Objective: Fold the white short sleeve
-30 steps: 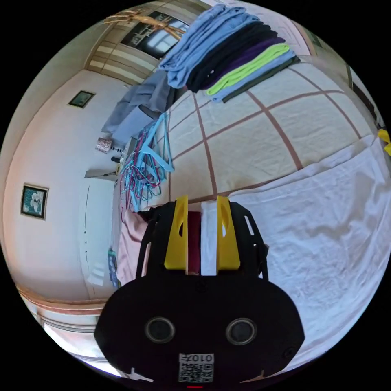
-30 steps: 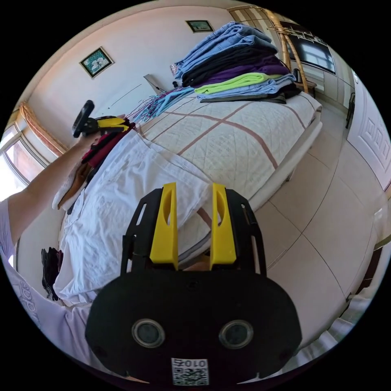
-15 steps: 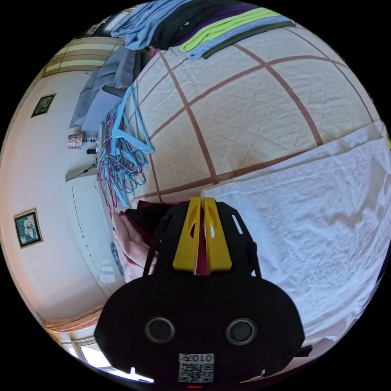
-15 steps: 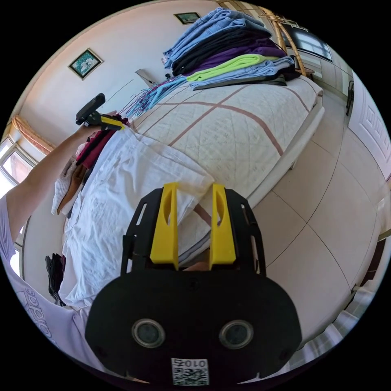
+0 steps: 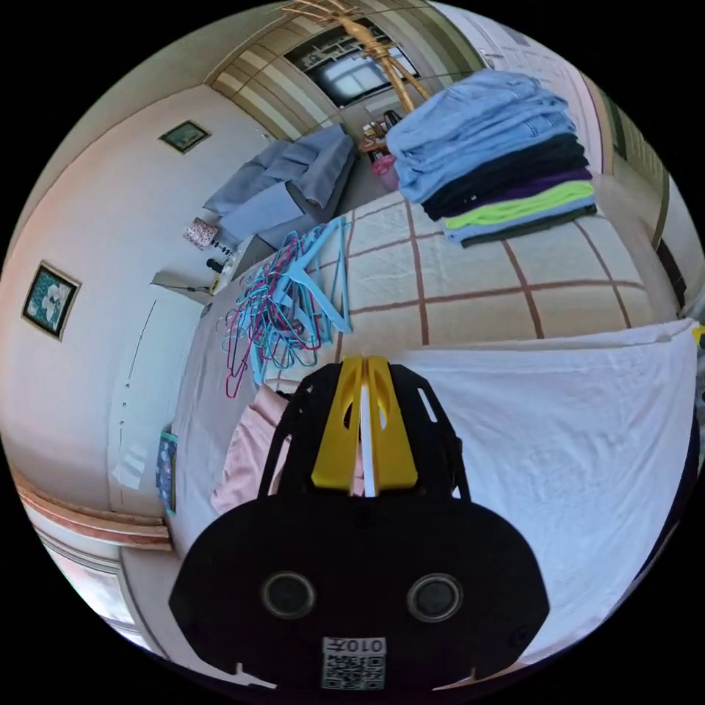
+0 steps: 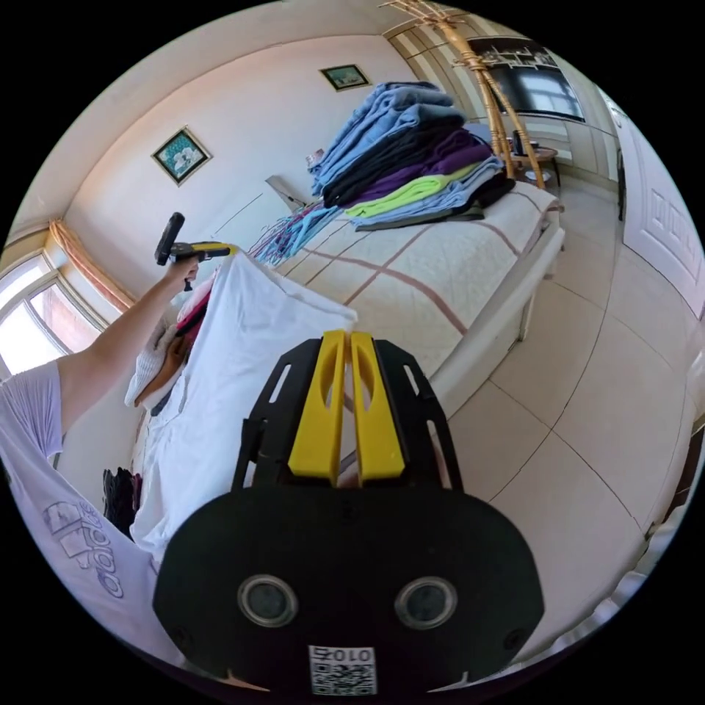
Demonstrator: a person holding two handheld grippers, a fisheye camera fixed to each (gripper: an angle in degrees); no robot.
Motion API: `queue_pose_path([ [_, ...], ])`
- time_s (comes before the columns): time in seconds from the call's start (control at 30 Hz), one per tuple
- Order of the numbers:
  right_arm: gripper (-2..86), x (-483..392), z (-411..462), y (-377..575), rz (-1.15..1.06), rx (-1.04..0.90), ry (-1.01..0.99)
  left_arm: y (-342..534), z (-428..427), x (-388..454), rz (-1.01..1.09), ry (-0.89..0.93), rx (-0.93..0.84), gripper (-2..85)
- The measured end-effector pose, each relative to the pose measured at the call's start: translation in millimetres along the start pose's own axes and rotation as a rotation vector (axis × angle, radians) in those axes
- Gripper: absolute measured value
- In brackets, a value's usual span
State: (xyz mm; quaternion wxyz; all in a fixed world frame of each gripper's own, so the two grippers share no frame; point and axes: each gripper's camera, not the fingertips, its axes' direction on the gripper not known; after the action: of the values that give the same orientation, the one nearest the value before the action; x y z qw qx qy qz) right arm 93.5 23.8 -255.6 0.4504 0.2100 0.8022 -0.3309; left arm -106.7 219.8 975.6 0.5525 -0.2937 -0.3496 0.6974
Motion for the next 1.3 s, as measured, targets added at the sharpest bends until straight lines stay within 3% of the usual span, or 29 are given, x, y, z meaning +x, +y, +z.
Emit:
queue_pose_path([
  [0.47,1.7,68,46,18,0.114,-0.115,0.01,-31,133,59,0.082,-0.081,-0.203,-0.2],
  [0.77,2.5,75,56,36,0.149,-0.123,-0.049,-2,169,40,-0.009,0.017,-0.302,0.4],
  [0.93,5.1,61,19,44,0.129,-0.031,0.046,19,109,-5,-0.124,0.065,-0.154,1.8],
  [1.03,6.7,44,-19,56,0.114,0.009,0.141,54,26,-23,-0.125,0.138,0.014,2.2],
  [1.1,6.9,27,-42,68,0.089,0.037,0.188,117,-63,-29,-0.119,0.159,0.19,2.3],
  [1.17,7.1,10,-59,81,0.062,0.037,0.192,177,-121,-32,-0.121,0.122,0.254,3.0],
  [1.23,7.1,-14,-76,98,0.018,0.006,0.174,238,-166,-37,-0.115,0.04,0.236,4.1],
  [1.3,6.9,-33,-87,110,-0.019,-0.016,0.171,319,-202,-49,-0.142,-0.147,0.1,5.4],
])
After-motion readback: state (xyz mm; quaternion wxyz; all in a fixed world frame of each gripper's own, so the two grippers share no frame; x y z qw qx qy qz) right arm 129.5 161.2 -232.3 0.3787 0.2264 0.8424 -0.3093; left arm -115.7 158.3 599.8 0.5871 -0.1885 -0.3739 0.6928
